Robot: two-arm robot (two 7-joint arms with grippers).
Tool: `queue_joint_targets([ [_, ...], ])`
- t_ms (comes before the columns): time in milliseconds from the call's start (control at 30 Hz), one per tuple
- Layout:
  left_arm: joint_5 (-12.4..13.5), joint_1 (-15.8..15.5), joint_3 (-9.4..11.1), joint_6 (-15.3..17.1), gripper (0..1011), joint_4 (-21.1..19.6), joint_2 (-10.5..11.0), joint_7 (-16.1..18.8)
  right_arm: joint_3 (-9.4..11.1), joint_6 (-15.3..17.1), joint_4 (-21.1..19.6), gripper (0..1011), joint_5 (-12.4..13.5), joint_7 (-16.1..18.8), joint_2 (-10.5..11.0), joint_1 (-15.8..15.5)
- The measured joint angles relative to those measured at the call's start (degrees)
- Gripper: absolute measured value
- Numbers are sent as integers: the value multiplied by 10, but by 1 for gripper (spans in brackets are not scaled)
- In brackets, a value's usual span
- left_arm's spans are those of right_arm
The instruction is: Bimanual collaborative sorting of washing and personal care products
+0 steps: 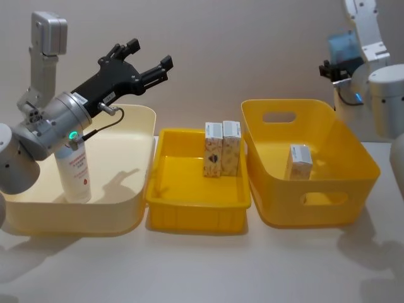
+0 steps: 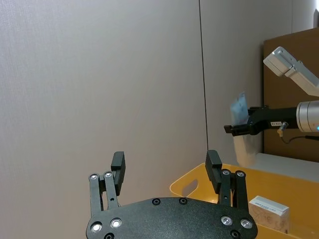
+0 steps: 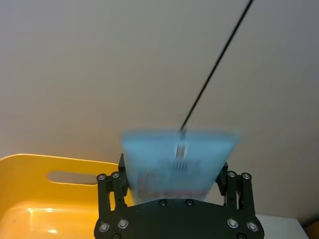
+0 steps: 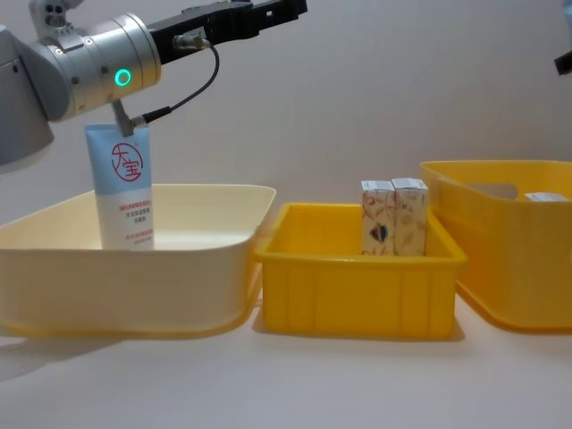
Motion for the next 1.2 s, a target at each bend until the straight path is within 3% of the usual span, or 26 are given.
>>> queue_joint_targets([
  [100,0,0,0,0,1002,0,0,0,4,2,3,1000,1,-3,0,2],
  [1000,0,0,0,0,1001,0,0,0,23,9,13,1001,4,-15,-2,9],
  [1200,0,0,0,0,1001,0,0,0,36,3,0,1001,14,-16,-11,8],
])
